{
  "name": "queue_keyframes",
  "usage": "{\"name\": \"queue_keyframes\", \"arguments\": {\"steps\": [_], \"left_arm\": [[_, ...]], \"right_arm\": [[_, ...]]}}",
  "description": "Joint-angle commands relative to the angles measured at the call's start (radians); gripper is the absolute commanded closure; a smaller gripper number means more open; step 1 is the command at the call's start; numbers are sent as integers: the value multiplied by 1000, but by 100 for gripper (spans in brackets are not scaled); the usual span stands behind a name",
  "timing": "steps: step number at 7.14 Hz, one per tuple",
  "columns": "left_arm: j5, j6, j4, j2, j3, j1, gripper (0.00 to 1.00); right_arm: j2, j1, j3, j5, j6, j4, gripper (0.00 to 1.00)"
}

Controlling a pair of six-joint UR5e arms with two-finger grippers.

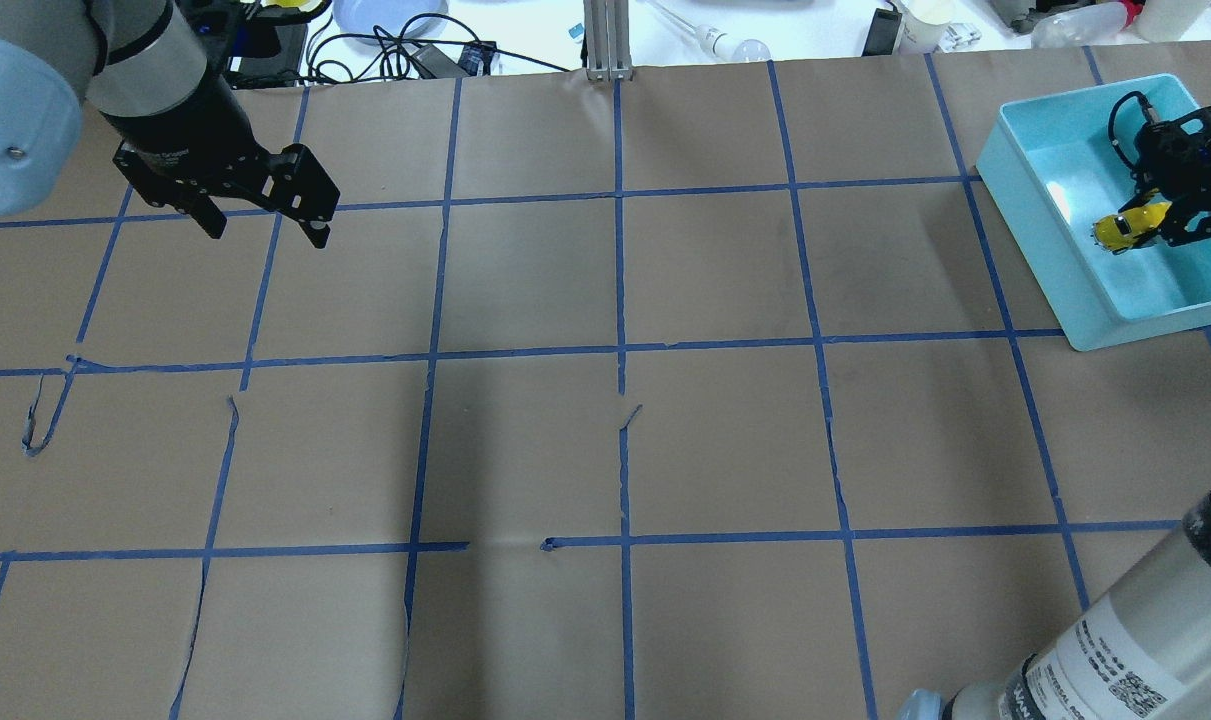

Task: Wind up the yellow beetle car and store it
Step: 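Lower the car into the blue bin and open the right gripper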

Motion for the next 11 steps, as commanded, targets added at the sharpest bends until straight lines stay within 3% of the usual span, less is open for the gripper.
{"name": "queue_keyframes", "arguments": {"steps": [1, 3, 5, 7, 8, 10, 11], "left_arm": [[4, 0, 0, 1, 1, 0, 0], [4, 0, -2, 1, -1, 0, 0], [6, 2, -2, 1, -1, 0, 0], [4, 0, 0, 1, 1, 0, 0], [4, 0, 0, 0, 1, 0, 0], [3, 0, 0, 0, 1, 0, 0], [1, 0, 0, -2, 2, 0, 0]], "right_arm": [[-43, -6, 84, -1, -12, -9, 94], [-88, -24, 124, 0, -9, -15, 92], [-67, -35, 132, 8, -12, -47, 84], [-34, -35, 132, 13, -11, -112, 56], [-36, -35, 132, 13, -8, -109, 1], [-74, -34, 126, 17, 6, -89, 0], [-123, -34, 126, 90, 79, 30, 0]]}}
